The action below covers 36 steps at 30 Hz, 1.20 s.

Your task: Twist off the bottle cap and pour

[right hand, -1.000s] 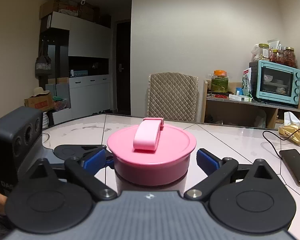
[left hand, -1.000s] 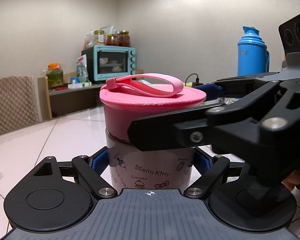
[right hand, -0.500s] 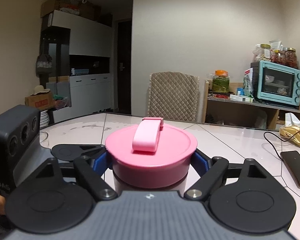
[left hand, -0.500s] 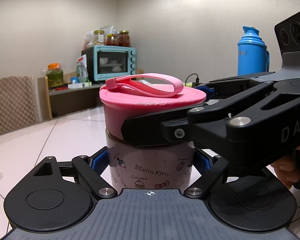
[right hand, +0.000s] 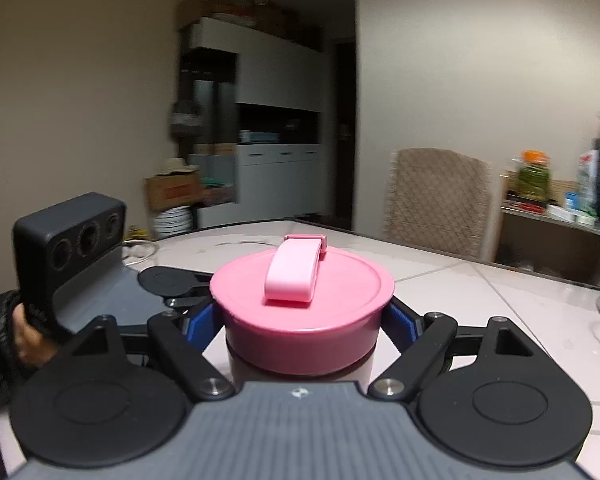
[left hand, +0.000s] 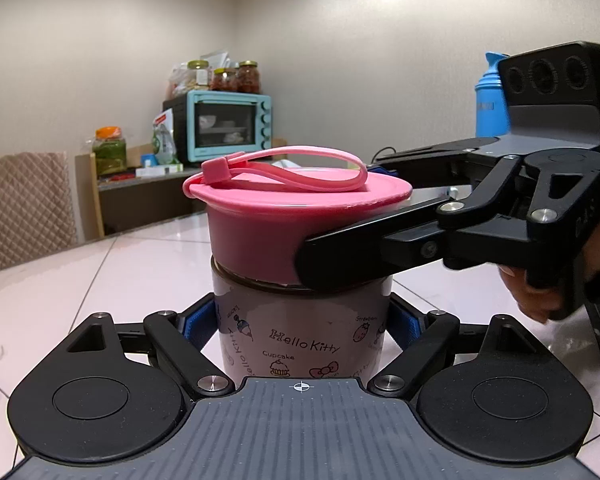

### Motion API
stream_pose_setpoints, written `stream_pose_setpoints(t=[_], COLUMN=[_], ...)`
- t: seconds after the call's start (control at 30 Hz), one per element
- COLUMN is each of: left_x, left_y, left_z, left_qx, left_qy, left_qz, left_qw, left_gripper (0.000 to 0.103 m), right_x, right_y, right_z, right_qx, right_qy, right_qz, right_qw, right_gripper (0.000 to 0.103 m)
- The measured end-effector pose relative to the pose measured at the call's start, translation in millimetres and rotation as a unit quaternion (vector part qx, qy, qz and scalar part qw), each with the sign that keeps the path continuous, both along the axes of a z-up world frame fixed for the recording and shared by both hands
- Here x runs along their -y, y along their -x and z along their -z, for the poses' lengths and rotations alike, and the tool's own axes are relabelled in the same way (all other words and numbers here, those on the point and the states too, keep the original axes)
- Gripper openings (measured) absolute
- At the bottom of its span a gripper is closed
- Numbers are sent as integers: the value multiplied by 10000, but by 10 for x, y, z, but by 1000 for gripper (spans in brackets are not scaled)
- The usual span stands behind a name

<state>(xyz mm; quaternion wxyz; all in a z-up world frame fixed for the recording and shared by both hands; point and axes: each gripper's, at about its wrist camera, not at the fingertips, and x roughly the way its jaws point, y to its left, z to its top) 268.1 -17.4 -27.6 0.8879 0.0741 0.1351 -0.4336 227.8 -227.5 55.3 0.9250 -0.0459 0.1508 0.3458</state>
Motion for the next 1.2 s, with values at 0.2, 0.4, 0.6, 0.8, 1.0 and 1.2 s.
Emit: stream_pose_setpoints(t=[0.2,0.4,0.6,0.8,1.0,1.2], left_x=[-2,-4,-7,-6,-7,-8], left_y=[4,-2,-6,-4,-5,-3], left_z=[-4,-9,-12,-15,-15,-16], left_qx=[-4,-10,-13,-14,-14,-11], left_qy=[0,-2,-4,-4,-3,-5], left_qz=[3,9,13,13,13,12], left_qw=[10000,10000,10000,10000,10000,10000], left_gripper=[90,90,90,90,90,90], right_x=[169,195,190,157,6,-195], right_y=[-141,-143,-82,108,340,400], right_z=[-48,-80,-64,-124,-124,-59], right_qx=[-85,-50,-30,-36,74,106], right_qy=[-85,-94,-63,-67,24,71], right_qz=[-707,-790,-480,247,881,1410], right_qw=[9974,9968,9988,9997,9961,9899], right_gripper=[85,85,95,99,101,101])
